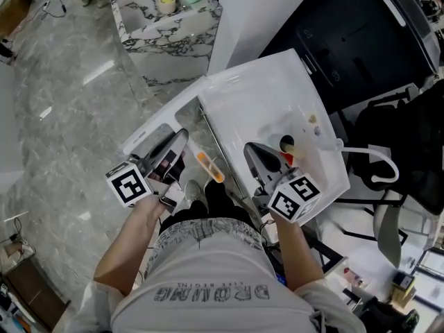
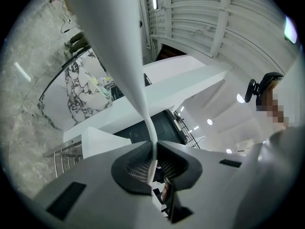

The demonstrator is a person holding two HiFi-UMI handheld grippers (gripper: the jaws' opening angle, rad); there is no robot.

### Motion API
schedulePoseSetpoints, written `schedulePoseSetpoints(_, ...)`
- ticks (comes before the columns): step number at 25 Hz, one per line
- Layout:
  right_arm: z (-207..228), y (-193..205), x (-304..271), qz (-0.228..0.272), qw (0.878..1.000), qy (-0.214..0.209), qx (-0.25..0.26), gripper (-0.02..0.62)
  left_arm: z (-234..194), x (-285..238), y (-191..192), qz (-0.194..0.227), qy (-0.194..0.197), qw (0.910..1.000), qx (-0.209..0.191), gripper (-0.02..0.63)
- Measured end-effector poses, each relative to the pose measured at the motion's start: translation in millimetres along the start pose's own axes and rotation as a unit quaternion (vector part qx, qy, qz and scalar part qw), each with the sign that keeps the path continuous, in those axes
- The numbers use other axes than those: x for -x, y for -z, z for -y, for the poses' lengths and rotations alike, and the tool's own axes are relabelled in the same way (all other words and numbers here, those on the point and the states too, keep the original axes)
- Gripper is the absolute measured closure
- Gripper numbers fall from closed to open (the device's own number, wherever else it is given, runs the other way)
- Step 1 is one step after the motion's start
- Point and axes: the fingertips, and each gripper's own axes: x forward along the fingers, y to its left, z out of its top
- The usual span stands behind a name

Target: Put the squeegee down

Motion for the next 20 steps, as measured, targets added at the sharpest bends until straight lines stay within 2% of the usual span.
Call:
schedulePoseSetpoints(11,55,-19,-21,-0.012,1.000,-0.002,-0.011,0.589,-27,-68,2,-0.007,-0.014,0.9998,0.009,0.560)
schedulePoseSetpoints(20,99,-14,-26,-0.020,0.999,0.012,-0.030,0.589,-59,-112,17,-0.015,-0.030,0.9993,0.015,0.560)
